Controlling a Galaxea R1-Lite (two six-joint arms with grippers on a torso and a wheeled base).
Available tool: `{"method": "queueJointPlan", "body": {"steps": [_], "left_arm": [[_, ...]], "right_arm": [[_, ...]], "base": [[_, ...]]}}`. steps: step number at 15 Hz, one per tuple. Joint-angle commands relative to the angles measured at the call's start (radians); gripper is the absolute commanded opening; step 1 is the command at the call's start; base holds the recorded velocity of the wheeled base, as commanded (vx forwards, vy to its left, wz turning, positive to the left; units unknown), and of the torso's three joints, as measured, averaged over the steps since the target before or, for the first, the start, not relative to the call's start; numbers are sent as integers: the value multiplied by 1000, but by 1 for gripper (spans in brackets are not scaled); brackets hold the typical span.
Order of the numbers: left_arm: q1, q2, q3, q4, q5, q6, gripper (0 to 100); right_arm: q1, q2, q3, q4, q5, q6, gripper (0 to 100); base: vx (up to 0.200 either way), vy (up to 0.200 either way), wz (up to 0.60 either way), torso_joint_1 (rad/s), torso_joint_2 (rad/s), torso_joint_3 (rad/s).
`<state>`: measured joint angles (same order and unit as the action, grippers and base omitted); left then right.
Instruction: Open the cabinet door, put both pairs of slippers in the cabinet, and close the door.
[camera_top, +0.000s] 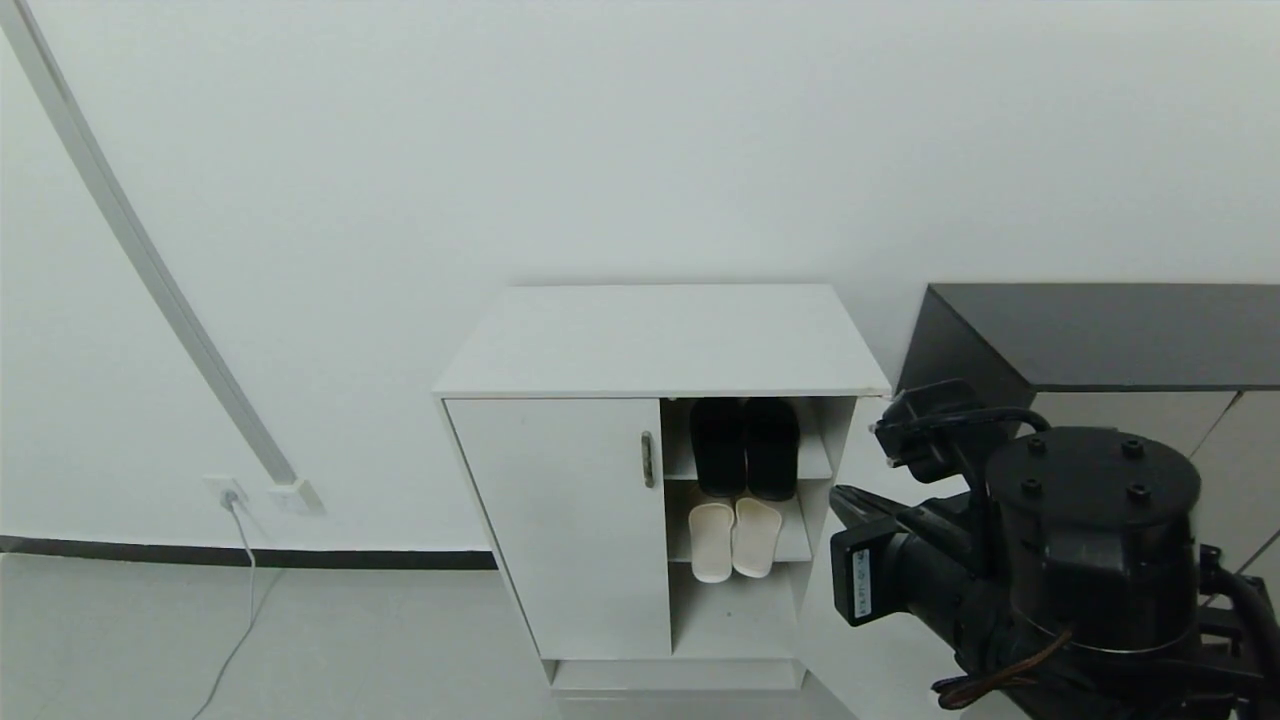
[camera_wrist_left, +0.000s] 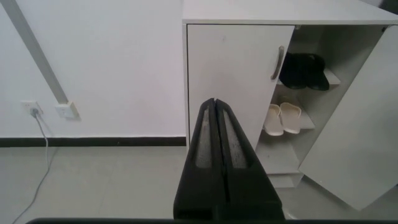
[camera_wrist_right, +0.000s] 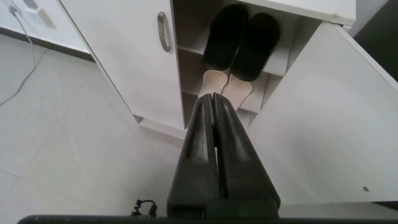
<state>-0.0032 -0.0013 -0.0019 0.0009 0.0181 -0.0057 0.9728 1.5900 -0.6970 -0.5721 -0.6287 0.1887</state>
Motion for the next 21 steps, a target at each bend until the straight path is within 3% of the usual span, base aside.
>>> {"method": "queueJointPlan", "body": {"steps": [1, 5, 11, 19, 21], "left_arm": [[0, 1, 0, 1, 0, 0, 0], [0, 1, 0, -1, 0, 0, 0], [0, 1, 0, -1, 0, 0, 0], [0, 1, 0, 1, 0, 0, 0], [0, 1, 0, 1, 0, 0, 0]], "right_arm": [[-2, -1, 4, 0, 0, 0, 0], [0, -1, 8, 0, 3, -9, 0], [-16, 1, 7, 0, 3, -11, 0], [-25, 1, 8, 0, 1, -12, 0], [-25, 1, 8, 0, 1, -12, 0]], "base": [[0, 0, 0, 22, -51, -36], [0, 0, 0, 0, 0, 0], [0, 0, -600, 4, 0, 0], [0, 0, 0, 0, 0, 0], [-200, 0, 0, 5, 0, 5]]}}
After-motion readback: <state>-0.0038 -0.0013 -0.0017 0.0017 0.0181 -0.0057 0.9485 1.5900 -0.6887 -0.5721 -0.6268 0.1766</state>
